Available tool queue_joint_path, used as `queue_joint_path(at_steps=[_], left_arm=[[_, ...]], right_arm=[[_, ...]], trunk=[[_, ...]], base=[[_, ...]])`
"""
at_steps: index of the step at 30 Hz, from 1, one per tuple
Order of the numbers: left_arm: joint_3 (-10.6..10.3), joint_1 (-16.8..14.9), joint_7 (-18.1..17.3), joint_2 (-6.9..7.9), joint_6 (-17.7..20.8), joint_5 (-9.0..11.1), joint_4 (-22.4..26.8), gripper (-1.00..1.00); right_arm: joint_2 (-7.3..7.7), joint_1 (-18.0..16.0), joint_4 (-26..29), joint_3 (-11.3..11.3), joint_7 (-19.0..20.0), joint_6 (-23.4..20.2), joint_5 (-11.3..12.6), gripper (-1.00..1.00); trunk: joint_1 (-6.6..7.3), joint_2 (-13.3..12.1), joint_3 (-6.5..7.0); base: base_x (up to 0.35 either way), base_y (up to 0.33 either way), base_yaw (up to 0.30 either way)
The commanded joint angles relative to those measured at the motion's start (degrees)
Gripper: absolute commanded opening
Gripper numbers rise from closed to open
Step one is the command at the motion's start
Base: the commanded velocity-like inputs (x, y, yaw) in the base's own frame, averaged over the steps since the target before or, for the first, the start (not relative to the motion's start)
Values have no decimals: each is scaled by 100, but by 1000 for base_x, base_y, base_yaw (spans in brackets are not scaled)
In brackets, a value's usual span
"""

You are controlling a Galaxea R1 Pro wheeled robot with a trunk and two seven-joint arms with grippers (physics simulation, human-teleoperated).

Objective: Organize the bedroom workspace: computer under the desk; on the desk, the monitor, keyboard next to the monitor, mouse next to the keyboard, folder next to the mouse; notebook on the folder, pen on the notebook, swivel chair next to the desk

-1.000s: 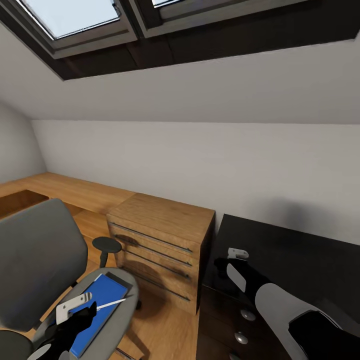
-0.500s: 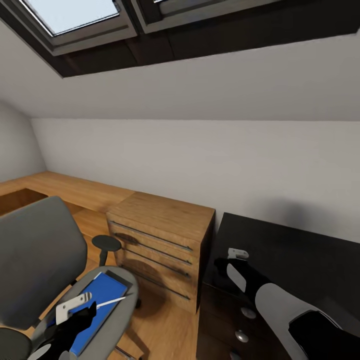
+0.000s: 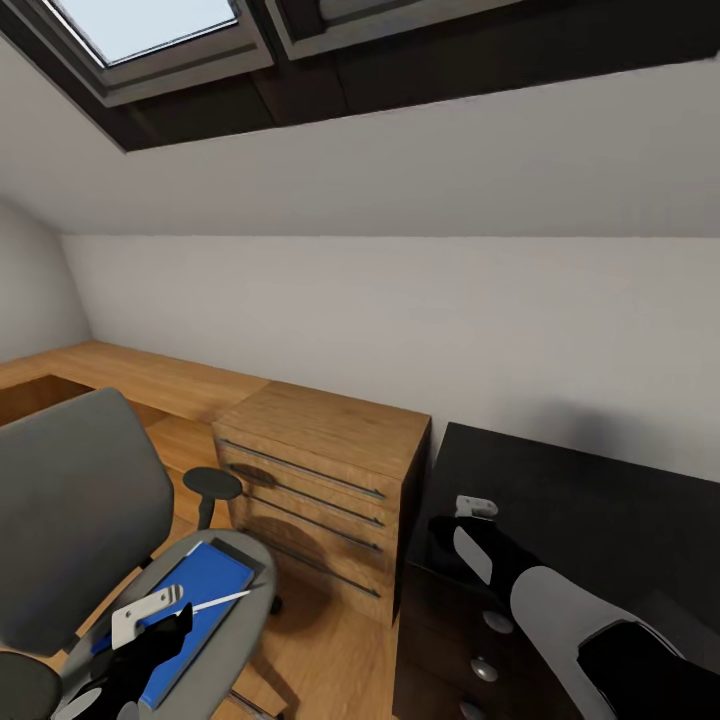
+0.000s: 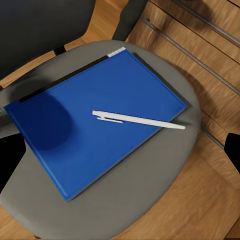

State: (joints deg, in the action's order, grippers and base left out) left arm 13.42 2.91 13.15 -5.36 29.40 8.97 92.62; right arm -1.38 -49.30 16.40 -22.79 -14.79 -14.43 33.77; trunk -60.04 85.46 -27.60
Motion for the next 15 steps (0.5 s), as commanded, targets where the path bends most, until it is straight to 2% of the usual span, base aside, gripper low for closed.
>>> queue_joint_path(at_steps=[1,9,10,15], left_arm=[[2,0,38,-5,21,61,11,100],[9,0,38,-4,22,61,11,100],[9,0,38,-3,22,61,11,100],[11,0,38,-8,22,61,11,100]], right_arm=[[4,-1,8,-33,-45,-32,77,100],[4,-1,15,-33,-55,-47,77,100],[4,-1,16,-33,-56,-51,77,-100],[8,-1,23,-33,-53,-120,77,-100]], trunk=[[-1,3,-6],[-1,3,-6],[-1,3,-6],[-1,3,-6]], base=[[0,0,0],[0,0,0],[0,0,0],[0,0,0]])
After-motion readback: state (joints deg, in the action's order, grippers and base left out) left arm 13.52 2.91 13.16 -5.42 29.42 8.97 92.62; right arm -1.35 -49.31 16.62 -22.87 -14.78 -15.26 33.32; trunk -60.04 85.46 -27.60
